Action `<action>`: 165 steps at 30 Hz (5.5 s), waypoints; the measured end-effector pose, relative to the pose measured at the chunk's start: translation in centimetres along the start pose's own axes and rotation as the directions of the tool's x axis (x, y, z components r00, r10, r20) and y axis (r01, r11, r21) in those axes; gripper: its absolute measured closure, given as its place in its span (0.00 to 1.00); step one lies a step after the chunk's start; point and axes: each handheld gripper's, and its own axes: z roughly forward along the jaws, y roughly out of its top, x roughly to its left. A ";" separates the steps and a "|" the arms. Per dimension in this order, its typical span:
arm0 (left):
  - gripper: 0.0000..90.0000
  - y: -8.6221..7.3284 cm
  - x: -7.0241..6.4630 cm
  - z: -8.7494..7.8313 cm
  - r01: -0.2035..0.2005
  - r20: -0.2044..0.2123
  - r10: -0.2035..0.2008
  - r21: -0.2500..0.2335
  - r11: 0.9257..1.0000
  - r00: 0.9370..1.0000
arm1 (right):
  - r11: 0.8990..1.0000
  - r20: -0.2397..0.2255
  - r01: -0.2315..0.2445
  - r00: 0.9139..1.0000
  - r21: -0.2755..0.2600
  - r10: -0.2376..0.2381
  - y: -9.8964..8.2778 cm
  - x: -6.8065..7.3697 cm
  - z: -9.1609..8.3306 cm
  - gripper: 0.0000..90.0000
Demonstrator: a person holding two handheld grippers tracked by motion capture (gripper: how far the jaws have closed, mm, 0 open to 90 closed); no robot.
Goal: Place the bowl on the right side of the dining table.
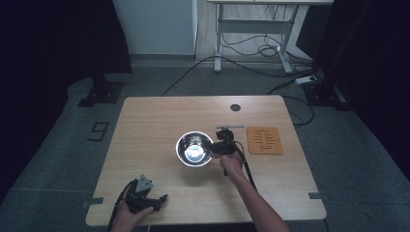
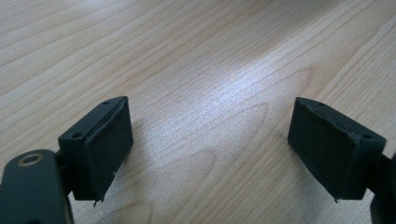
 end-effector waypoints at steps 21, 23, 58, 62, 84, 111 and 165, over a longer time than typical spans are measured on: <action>0.15 0.0 0.0 0.0 -0.001 0.000 0.001 0.000 1.000 1.000 | 0.999 0.050 -0.029 0.998 -0.033 0.030 0.4 -2.5 -1.7 0.96; 0.15 0.0 0.0 0.0 -0.001 0.000 0.001 0.000 1.000 1.000 | 0.999 0.055 -0.035 0.998 -0.037 0.037 0.4 -2.8 -1.8 0.96; 0.15 0.0 0.0 0.0 -0.001 -0.001 0.001 0.001 1.000 1.000 | 0.989 0.157 -0.112 0.979 -0.100 0.127 0.9 -8.1 -5.1 0.96; 0.15 0.0 0.0 0.0 -0.001 -0.001 0.001 0.001 1.000 1.000 | 0.986 0.172 -0.121 0.975 -0.111 0.139 0.9 -8.9 -5.7 0.96; 0.15 0.0 0.0 0.0 -0.001 0.000 0.001 0.001 1.000 1.000 | 0.975 0.221 -0.156 0.957 -0.155 0.188 1.1 -11.4 -7.8 0.96; 0.15 0.0 0.0 0.0 -0.001 -0.001 0.001 0.000 1.000 1.000 | 0.945 0.280 -0.236 0.914 -0.227 0.295 0.0 -16.1 -10.1 0.96; 0.15 0.0 0.0 0.0 -0.001 -0.001 0.001 0.000 1.000 1.000 | 0.880 0.345 -0.359 0.820 -0.310 0.456 -2.0 -22.6 -10.5 0.91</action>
